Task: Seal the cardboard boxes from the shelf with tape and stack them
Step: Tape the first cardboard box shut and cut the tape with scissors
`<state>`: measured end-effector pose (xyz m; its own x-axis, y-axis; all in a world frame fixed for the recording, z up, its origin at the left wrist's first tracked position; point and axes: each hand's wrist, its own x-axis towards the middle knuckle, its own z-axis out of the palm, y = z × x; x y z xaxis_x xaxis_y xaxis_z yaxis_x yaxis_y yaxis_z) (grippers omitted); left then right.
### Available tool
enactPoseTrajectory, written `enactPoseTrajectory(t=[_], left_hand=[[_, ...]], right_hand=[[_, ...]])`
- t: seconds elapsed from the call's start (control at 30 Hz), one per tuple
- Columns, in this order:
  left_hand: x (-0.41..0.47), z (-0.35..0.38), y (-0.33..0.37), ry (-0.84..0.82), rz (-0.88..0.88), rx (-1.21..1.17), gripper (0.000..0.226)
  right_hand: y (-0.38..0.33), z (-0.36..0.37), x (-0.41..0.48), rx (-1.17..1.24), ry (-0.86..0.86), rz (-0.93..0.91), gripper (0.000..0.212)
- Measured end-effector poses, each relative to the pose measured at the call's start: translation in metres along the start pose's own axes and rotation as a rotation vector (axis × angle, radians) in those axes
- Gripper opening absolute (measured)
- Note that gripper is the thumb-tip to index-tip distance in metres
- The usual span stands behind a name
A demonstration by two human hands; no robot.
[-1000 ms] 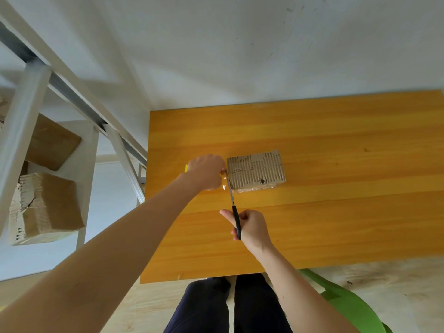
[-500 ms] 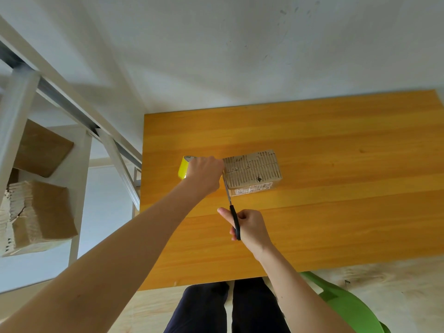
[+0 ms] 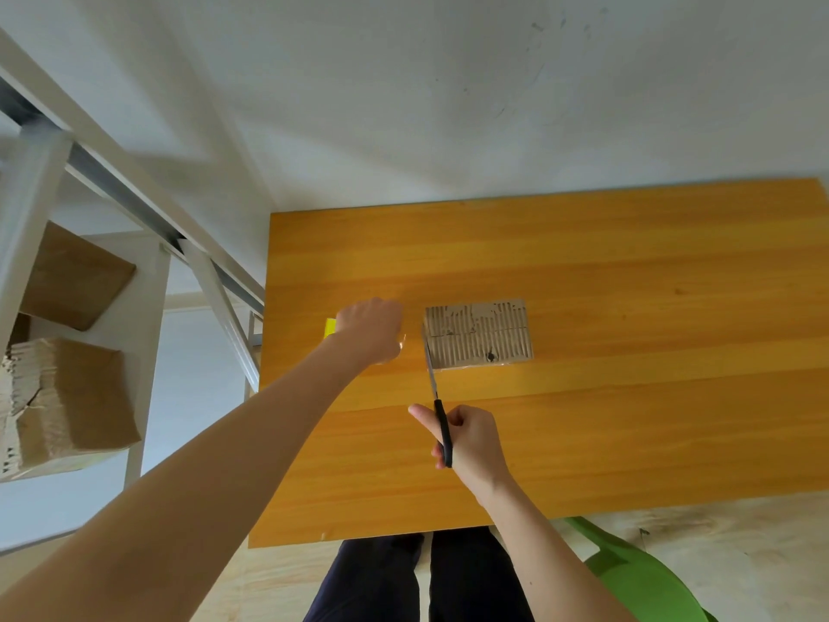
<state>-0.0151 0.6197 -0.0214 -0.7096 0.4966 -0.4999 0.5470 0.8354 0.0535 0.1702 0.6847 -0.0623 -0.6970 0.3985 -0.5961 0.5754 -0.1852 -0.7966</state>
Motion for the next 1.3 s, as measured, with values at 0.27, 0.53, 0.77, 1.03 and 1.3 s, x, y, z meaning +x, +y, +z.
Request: enactPoseTrajectory(t=[0.27,0.53,0.77,1.03,1.3], left_hand=[[0.011,-0.011,0.0,0.176,-0.09,-0.246,0.041],[0.018,-0.009,0.013,0.155,-0.086,-0.157,0.077],[0.014,-0.013,0.013,0.172,-0.092,-0.154,0.077],[0.003,-0.009,-0.015,0.218,-0.097,-0.484,0.02],[-0.013,-0.013,-0.032,0.117,-0.014,-0.77,0.018]], right_hand=[[0.005,-0.003,0.008,-0.241,0.011,0.014,0.057],[-0.001,-0.006,0.009,-0.642,-0.005,0.096,0.066],[0.017,0.001,0.005,-1.12,0.167,-0.009,0.041],[0.023,-0.003,0.007,-1.194,0.203,-0.116,0.029],[0.023,0.001,0.004,-1.133,0.102,-0.076,0.027]])
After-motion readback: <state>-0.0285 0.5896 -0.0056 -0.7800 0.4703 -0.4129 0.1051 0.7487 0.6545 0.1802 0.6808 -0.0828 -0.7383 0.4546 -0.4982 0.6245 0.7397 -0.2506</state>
